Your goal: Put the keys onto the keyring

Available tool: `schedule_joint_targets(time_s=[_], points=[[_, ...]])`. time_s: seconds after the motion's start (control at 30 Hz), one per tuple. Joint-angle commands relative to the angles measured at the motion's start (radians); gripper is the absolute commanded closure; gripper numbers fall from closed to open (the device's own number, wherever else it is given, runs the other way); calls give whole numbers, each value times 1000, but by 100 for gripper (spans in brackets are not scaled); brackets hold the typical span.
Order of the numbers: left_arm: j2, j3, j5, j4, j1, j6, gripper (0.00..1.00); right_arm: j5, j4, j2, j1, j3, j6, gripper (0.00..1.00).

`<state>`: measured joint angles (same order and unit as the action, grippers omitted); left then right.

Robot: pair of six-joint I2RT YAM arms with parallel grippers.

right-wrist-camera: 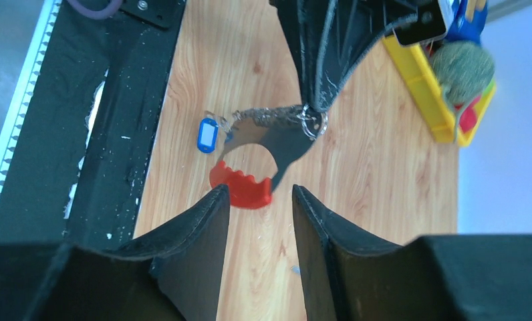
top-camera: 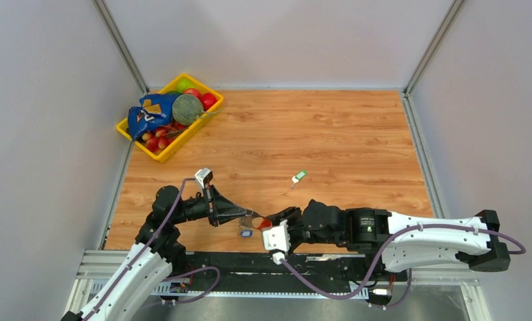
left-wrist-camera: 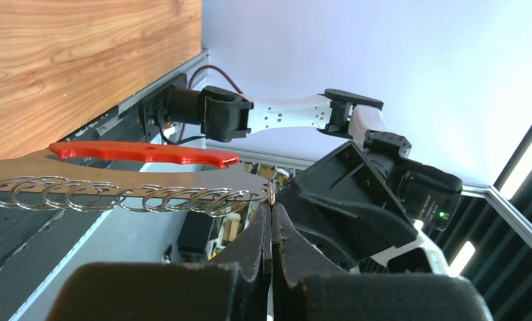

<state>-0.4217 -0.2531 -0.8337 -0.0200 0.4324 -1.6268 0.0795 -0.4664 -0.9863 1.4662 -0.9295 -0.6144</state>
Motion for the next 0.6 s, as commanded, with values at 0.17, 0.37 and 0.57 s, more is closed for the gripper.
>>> schedule_joint_targets(time_s=[0.17, 0.37, 0.57], points=[[49, 36, 53, -19, 3, -173, 100, 46, 235, -1, 69, 31, -278, 59], [49, 40, 45, -40, 3, -178, 100, 118, 266, -70, 97, 14, -343, 65], [58, 47, 38, -52, 5, -189, 100, 215, 353, -99, 140, 49, -410, 69]])
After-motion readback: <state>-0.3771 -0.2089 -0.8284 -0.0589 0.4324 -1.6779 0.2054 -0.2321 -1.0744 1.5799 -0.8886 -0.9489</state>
